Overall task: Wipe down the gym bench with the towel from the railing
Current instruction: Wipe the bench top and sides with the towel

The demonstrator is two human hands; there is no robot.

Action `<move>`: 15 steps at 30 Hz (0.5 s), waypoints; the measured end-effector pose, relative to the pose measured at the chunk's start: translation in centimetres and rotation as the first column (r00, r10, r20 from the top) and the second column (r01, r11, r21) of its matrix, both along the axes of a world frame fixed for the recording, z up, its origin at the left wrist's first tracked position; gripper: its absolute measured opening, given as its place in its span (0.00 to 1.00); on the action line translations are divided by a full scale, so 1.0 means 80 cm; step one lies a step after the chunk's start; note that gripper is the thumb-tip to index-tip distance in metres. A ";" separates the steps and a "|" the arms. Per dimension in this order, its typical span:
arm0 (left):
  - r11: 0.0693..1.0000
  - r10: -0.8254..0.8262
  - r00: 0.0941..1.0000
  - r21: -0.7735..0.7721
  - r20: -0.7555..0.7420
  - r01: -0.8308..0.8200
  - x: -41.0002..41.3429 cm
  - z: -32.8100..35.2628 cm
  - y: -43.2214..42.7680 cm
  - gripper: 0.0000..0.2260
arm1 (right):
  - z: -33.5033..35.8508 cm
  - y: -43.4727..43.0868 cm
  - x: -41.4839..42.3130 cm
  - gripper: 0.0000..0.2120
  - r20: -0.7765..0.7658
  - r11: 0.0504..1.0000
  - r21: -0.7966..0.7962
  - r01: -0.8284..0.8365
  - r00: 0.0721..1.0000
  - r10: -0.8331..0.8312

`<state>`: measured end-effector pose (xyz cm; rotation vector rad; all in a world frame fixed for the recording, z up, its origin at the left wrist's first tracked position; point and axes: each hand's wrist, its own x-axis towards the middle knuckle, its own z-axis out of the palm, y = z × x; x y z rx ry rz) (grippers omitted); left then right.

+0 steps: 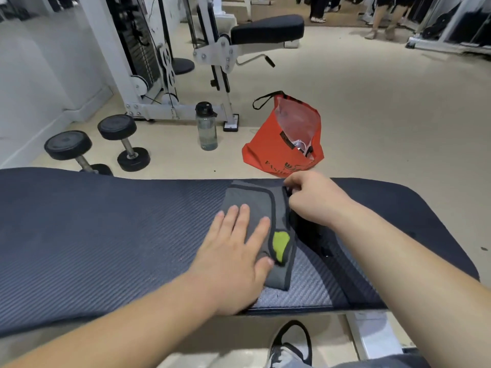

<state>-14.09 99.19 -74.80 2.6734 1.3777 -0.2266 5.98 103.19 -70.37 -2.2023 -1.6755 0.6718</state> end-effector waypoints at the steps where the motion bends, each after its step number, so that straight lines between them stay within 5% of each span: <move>1: 0.999 -0.044 0.999 -0.013 -0.007 0.044 -0.007 0.001 0.006 0.32 | -0.001 0.000 0.001 0.22 0.006 1.000 0.006 0.007 1.000 -0.007; 9: 0.980 0.196 0.981 0.043 0.006 -0.196 0.023 -0.007 0.058 0.31 | -0.005 -0.007 0.014 0.18 -0.008 0.998 0.059 0.032 0.999 -0.031; 15: 0.991 -0.132 0.987 0.048 0.097 0.128 -0.036 -0.005 -0.024 0.32 | -0.005 -0.007 0.013 0.15 0.012 1.000 0.013 -0.005 1.000 0.004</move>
